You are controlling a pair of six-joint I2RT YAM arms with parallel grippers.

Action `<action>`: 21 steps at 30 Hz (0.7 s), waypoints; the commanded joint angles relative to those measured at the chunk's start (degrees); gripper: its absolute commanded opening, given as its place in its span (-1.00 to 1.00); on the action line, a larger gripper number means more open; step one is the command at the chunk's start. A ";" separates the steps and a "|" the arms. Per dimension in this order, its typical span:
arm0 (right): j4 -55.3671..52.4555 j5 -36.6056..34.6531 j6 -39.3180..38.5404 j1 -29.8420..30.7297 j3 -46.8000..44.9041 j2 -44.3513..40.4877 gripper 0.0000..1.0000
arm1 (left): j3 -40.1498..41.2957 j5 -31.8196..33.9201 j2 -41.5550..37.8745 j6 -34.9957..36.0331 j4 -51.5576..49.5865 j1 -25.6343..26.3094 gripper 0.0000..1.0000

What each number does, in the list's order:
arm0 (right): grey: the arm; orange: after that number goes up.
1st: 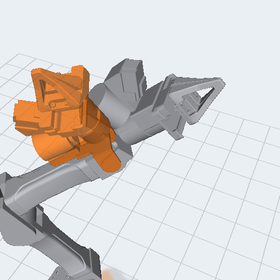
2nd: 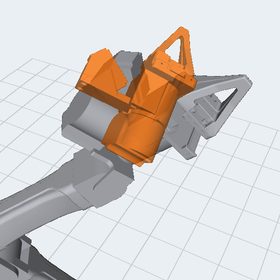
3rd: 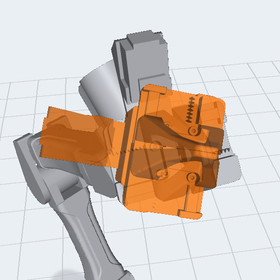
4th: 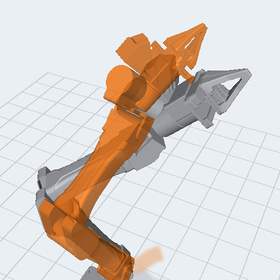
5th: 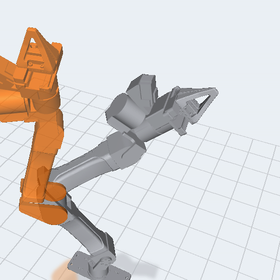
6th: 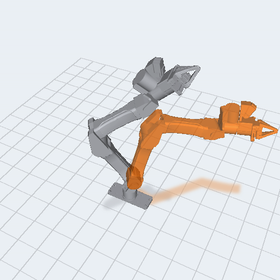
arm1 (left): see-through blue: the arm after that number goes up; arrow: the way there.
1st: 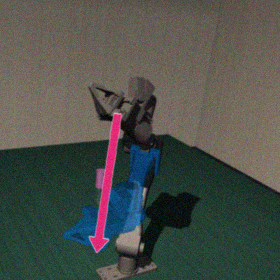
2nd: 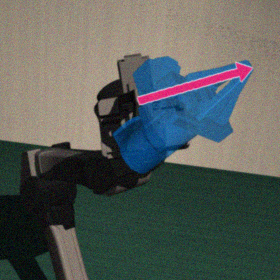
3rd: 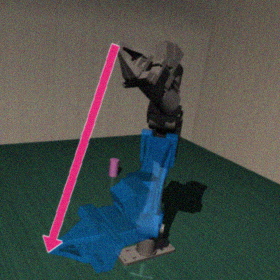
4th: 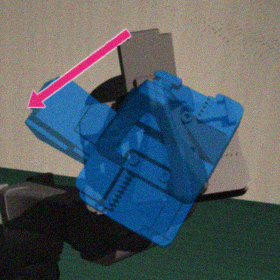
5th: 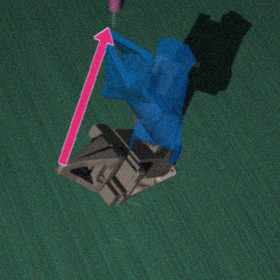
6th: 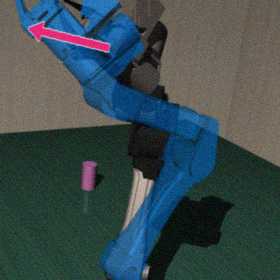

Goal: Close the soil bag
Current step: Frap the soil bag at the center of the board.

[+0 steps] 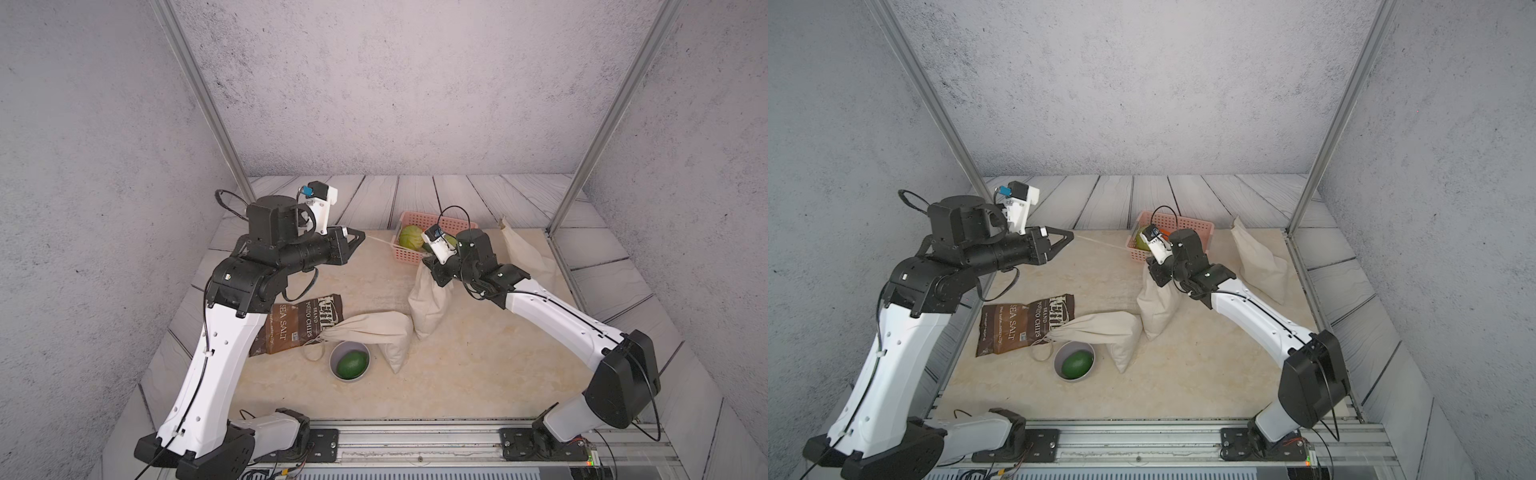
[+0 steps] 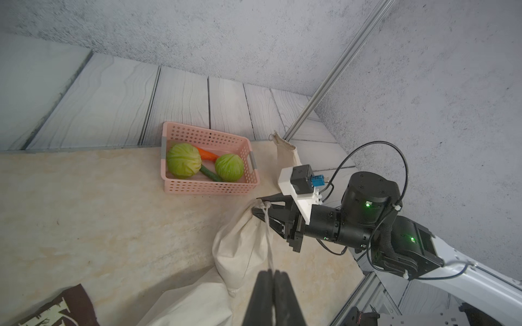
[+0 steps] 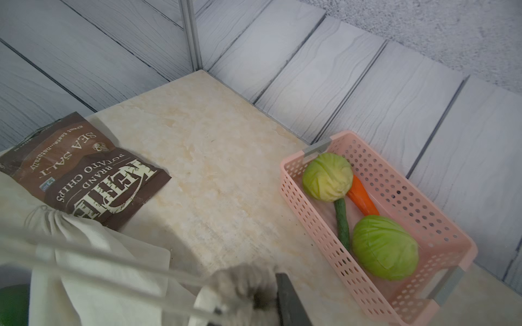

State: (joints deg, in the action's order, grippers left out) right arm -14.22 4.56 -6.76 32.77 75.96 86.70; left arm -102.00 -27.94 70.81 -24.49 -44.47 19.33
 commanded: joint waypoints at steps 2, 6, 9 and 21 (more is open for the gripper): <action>-11.69 -15.76 0.83 -5.44 -3.98 -1.52 -0.52 | -5.00 -0.47 -6.45 -2.71 15.57 -3.87 -1.00; -13.20 -13.21 2.95 -5.46 -6.76 1.51 -0.59 | -2.88 -2.57 -5.84 -3.59 16.19 -4.48 -1.00; -9.63 -3.84 3.04 -4.60 -9.54 -0.28 -0.65 | 0.58 -6.68 -4.53 -5.70 18.89 -4.40 -1.00; -8.44 13.08 -1.20 0.07 -5.42 -5.69 -0.19 | 7.42 -8.44 0.15 -7.73 23.02 -1.57 -1.00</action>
State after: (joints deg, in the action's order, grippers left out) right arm -21.91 11.38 -6.33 31.46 67.09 83.99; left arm -93.60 -35.46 71.31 -31.99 -25.52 17.47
